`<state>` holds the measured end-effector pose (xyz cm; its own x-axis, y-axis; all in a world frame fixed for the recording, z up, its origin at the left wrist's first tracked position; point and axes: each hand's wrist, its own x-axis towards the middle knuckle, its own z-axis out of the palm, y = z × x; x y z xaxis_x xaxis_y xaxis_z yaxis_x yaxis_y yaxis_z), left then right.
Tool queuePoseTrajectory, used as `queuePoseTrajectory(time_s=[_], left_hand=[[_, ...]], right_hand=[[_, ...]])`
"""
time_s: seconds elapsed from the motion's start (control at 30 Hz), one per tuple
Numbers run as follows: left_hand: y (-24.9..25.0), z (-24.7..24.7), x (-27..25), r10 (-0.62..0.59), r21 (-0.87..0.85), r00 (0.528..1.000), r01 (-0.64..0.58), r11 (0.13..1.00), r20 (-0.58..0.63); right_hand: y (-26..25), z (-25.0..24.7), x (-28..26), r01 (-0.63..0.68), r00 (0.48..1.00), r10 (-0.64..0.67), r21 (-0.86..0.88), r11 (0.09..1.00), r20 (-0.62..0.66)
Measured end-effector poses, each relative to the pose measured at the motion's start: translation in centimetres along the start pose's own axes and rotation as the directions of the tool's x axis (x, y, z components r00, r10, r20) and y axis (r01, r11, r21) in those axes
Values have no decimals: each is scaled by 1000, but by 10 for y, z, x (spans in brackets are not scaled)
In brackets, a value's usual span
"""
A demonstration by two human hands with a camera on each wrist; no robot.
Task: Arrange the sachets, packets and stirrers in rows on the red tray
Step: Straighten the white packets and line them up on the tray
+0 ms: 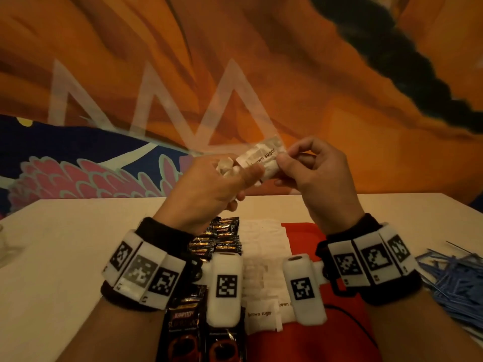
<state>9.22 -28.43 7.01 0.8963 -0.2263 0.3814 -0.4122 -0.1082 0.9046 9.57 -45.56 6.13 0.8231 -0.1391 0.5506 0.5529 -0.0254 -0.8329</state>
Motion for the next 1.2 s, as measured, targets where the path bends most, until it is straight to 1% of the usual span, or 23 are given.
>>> queuePoseTrajectory(time_s=[0.07,0.13,0.2,0.27,0.33,0.43,0.47,0.5,0.53,0.6,0.67,0.73,0.77,0.83,0.93,1.0,1.07,1.13,1.2], left_hand=[[-1,2,2,78,17,992,-76,997,-95],[-3,0,4,126,-1,979,-128,992,-162],[-3,-1,3,141,11,978,-141,990,-156],[-2,-2,2,156,55,981,-150,987,-116],[-1,-1,0,164,73,982,-158,985,-91],[0,-2,1,150,62,986,-145,987,-76],[0,-2,1,147,60,986,-143,988,-75],[0,-2,1,149,62,986,-145,988,-74],[0,-2,1,154,65,985,-149,987,-76],[1,-3,0,161,69,984,-156,985,-73],[2,-4,-1,150,56,986,-147,988,-67],[3,-5,-1,123,27,989,-122,992,-81],[4,-5,-1,111,24,990,-109,994,-91],[3,-5,0,88,73,990,-80,994,-112],[3,-5,1,99,155,988,-80,985,-122],[6,-7,0,103,178,985,-77,981,-139],[10,-11,-1,102,189,981,-70,979,-164],[13,-15,-2,87,153,980,-59,986,-180],[15,-19,-4,71,110,980,-51,993,-188]], right_hand=[[0,3,-1,-49,998,46,103,993,37],[-1,3,-2,-89,990,73,140,986,116],[-1,1,-2,-94,981,78,80,992,177],[-1,1,-3,-72,981,64,37,997,183],[-2,2,-3,-74,984,59,90,993,168],[-4,3,-2,-229,965,188,230,946,185],[-5,2,-2,-261,957,213,258,930,199],[-5,1,-1,-262,955,210,261,929,210],[-4,0,-1,-234,959,184,235,943,215],[-2,-1,-1,-92,975,71,92,992,211],[0,-4,0,19,974,-11,-34,999,228],[-1,-7,1,34,968,-14,-77,996,249],[-2,-10,1,20,966,5,-91,996,259],[-6,-16,0,-12,956,48,-124,992,290],[-7,-25,-6,-52,932,121,-205,977,341],[-3,-31,-11,-138,889,239,-269,953,391],[5,-37,-18,-208,839,358,-365,907,410],[18,-44,-29,-199,783,455,-523,829,423],[34,-50,-44,-172,715,557,-665,727,424]])
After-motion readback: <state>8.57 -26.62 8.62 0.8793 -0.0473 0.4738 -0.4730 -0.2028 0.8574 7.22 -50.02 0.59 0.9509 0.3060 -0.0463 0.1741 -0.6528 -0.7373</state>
